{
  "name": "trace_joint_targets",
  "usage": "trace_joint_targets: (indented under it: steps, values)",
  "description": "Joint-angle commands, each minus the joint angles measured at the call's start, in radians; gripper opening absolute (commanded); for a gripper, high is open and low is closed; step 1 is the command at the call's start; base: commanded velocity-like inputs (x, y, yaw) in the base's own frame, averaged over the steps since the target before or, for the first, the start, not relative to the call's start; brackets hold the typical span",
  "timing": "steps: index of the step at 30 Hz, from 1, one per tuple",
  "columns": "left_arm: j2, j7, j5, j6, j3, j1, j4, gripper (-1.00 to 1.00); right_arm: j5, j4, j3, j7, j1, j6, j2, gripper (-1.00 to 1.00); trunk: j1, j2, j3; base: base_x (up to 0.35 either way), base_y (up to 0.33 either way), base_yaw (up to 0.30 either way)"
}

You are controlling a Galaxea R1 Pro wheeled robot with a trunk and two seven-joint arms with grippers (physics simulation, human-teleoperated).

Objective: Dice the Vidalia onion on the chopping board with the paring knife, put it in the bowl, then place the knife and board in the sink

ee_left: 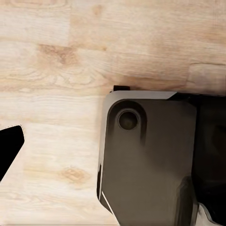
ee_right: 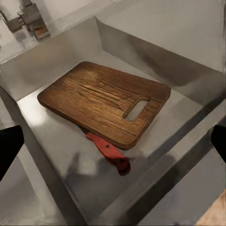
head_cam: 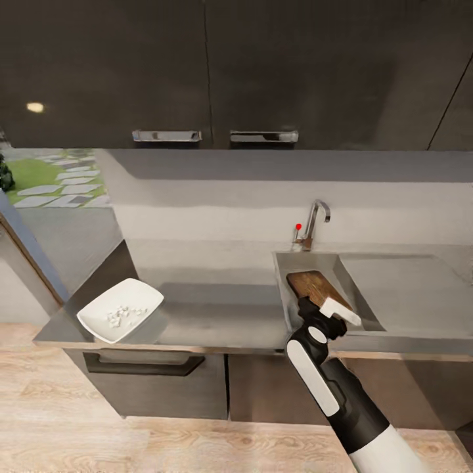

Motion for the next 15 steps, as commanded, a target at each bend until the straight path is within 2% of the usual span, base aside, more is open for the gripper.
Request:
trace_joint_targets:
  steps: [1,2,5,7,15]
  values:
    - [0.000,-0.001,0.004,-0.001,0.001,0.000,-0.001,1.00,-0.001,-0.011,0.046,-0.007,0.011,-0.012,-0.027,1.00,0.000,-0.002,-0.002,-0.245,0.097,0.000]
    - [0.000,-0.001,0.004,-0.001,0.001,0.000,-0.001,1.00,-0.001,-0.016,0.080,-0.008,0.017,-0.043,-0.051,1.00,0.000,-0.002,-0.002,-0.245,0.097,0.000]
    - [0.000,-0.001,0.004,-0.001,0.001,0.000,-0.001,1.00,-0.004,-0.020,0.147,-0.013,0.023,-0.106,-0.098,1.00,0.000,-0.002,-0.002,-0.245,0.097,0.000]
    - [0.000,-0.001,0.004,-0.001,0.001,0.000,-0.001,1.00,-0.006,-0.021,0.173,-0.017,0.033,-0.125,-0.113,1.00,0.000,-0.002,-0.002,-0.246,0.097,0.000]
    - [0.000,-0.001,0.004,-0.001,0.001,0.000,-0.003,1.00,-0.006,-0.021,0.187,-0.020,0.076,-0.159,-0.128,1.00,0.000,-0.002,-0.002,-0.246,0.097,0.000]
